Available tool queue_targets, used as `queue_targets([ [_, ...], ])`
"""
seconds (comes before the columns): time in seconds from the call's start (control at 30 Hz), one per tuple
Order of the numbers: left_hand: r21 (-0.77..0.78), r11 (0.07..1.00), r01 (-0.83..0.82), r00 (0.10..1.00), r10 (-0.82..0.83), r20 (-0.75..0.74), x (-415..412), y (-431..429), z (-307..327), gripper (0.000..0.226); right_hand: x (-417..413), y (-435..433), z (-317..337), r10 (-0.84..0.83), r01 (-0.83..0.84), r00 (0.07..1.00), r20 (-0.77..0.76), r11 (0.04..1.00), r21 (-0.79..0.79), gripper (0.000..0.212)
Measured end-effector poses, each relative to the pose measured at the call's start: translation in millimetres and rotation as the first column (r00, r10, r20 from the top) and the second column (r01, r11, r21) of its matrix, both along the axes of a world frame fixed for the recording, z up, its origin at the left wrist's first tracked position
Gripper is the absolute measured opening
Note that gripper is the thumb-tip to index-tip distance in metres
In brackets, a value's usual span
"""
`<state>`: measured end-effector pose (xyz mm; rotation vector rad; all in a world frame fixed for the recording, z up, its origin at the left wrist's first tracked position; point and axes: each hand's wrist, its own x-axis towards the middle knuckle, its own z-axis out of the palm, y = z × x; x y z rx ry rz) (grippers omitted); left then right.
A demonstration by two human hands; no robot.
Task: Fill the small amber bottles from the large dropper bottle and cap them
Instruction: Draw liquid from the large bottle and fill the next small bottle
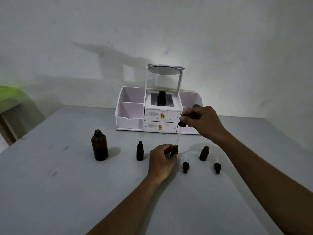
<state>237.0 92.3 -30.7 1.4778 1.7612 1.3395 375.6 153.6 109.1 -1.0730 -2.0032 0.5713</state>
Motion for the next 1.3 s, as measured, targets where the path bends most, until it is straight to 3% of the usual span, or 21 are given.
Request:
queue_targets([
  [0.57,0.018,1.0,0.009,1.0,-0.008,-0.016,-1,-1,-1,0.036,-2,-1,-1,-0.035,0.031,0.997,0.068,0.998,0.049,0.007],
  [0.77,0.003,1.0,0.003,1.0,-0.003,-0.01,0,0,-1,0.043,-6,-3,-1,-0.037,0.03,0.996,0.087,0.996,0.082,0.008],
  [1.13,0.007,1.0,-0.007,0.999,0.008,-0.034,0,0,-1,0.044,-4,-7,0,-0.032,0.028,0.995,0.095,0.998,0.049,0.014],
  [1.3,0.021,0.999,0.025,0.999,-0.025,0.022,-2,-15,6,0.038,-4,-10,17,-0.006,0.003,0.999,0.04,0.998,0.068,0.01],
])
